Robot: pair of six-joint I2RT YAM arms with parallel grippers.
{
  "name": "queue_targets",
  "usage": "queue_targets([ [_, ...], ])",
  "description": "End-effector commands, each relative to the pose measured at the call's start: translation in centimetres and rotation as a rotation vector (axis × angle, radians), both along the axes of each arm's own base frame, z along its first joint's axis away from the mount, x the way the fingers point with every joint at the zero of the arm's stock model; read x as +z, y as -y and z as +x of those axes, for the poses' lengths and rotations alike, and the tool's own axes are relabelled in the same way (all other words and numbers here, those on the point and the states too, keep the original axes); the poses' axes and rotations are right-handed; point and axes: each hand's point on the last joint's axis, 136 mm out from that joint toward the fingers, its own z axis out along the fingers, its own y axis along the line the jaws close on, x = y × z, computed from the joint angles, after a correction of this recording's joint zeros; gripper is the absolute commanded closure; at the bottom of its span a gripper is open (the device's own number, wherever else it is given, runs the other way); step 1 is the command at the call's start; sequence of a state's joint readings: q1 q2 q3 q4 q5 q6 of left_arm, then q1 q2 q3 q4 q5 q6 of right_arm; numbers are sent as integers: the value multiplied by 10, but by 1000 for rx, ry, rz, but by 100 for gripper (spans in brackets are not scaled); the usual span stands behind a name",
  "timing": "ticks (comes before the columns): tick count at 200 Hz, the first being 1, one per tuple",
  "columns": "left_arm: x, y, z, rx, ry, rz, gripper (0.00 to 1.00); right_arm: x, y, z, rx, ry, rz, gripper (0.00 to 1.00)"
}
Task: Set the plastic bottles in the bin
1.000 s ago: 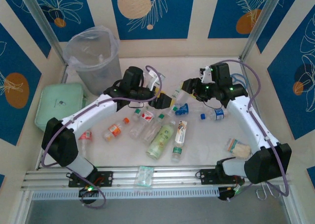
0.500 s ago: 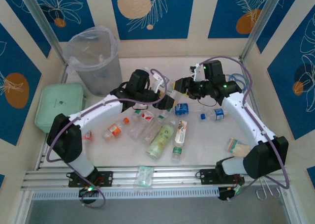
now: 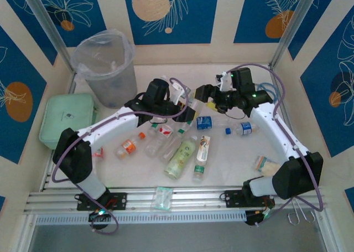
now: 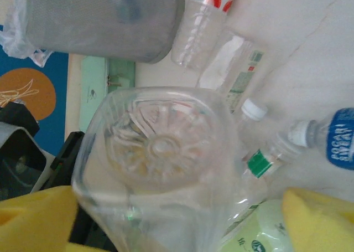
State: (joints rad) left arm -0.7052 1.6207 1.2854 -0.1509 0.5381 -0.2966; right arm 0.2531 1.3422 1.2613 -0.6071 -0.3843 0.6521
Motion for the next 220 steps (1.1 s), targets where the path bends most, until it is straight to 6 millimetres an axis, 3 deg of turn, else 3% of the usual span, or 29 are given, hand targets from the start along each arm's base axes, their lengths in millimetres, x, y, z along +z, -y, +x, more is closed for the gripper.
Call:
queue_targets([
  [1, 24, -2, 9, 33, 83, -12, 63, 15, 14, -17, -1, 28, 3, 1],
  [34, 46, -14, 23, 85, 165, 26, 74, 27, 37, -23, -56, 81, 21, 1],
  [70, 109, -48, 53, 187, 307, 55, 88, 25, 64, -27, -153, 105, -3, 1],
  [91, 151, -87, 83, 317, 389, 74, 100, 14, 72, -32, -176, 64, -63, 1],
  [111, 188, -134, 112, 458, 456, 68, 100, 5, 77, -36, -189, 35, -100, 1],
  [130, 208, -181, 143, 582, 472, 48, 100, 2, 76, -37, -182, 27, -98, 1],
  [171, 204, -278, 209, 853, 425, 171, 100, 0, 77, -40, -168, -14, -120, 1],
  [191, 185, -319, 238, 951, 365, 238, 100, -2, 83, -42, -172, -22, -159, 1],
  [220, 150, -357, 265, 1017, 280, 333, 100, -8, 89, -46, -184, -41, -186, 1],
])
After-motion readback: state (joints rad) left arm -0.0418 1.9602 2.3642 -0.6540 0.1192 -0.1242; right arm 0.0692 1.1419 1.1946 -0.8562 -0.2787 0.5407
